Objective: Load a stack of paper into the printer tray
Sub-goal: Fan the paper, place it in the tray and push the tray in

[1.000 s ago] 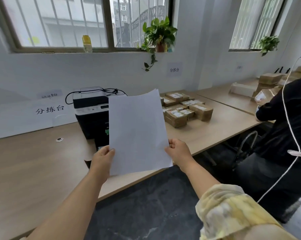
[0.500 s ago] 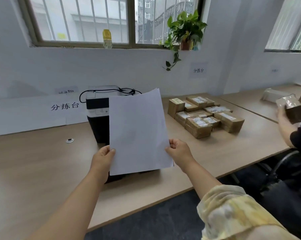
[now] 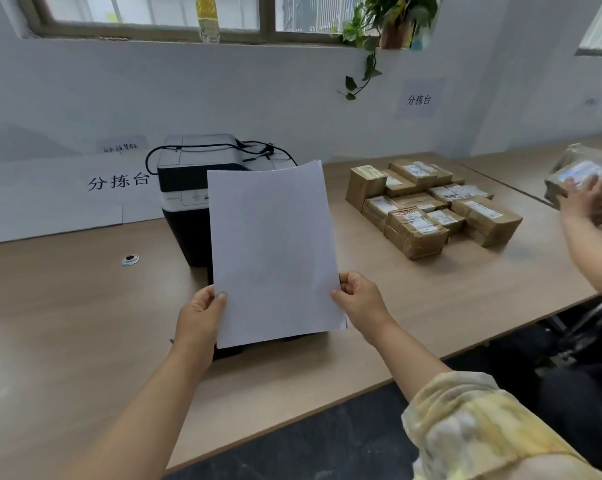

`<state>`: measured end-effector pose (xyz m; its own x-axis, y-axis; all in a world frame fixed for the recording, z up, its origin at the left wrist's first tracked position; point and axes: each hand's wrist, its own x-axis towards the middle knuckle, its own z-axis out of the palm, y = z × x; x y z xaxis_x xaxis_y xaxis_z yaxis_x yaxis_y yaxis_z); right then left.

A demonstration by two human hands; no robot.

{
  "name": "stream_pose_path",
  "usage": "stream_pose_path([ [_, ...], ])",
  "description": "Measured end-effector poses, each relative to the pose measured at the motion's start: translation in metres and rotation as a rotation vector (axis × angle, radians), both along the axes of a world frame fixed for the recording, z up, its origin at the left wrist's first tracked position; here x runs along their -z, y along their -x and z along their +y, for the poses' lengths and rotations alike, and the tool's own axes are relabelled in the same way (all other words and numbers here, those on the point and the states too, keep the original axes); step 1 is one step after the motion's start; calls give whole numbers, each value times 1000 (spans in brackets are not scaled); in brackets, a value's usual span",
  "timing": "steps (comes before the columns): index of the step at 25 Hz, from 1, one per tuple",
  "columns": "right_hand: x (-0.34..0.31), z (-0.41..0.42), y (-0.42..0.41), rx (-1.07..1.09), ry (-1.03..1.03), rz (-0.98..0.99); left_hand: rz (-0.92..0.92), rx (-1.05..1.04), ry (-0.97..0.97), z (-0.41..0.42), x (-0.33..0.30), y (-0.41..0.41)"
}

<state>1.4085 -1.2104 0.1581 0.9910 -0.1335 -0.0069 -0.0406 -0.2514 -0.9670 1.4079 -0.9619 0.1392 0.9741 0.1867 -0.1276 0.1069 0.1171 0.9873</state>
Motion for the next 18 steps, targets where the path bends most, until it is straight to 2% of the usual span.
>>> stream_pose_path([
  [8,56,-5,-45,-68,-97,49,13,-46,-37,-14,46,-24],
  [12,89,-2,-59,-87,-121,73,-31,-104,-186,-14,79,-29],
  [18,138,9,-59,-90,-153,-49,-85,-196,-245,-15,132,-25],
])
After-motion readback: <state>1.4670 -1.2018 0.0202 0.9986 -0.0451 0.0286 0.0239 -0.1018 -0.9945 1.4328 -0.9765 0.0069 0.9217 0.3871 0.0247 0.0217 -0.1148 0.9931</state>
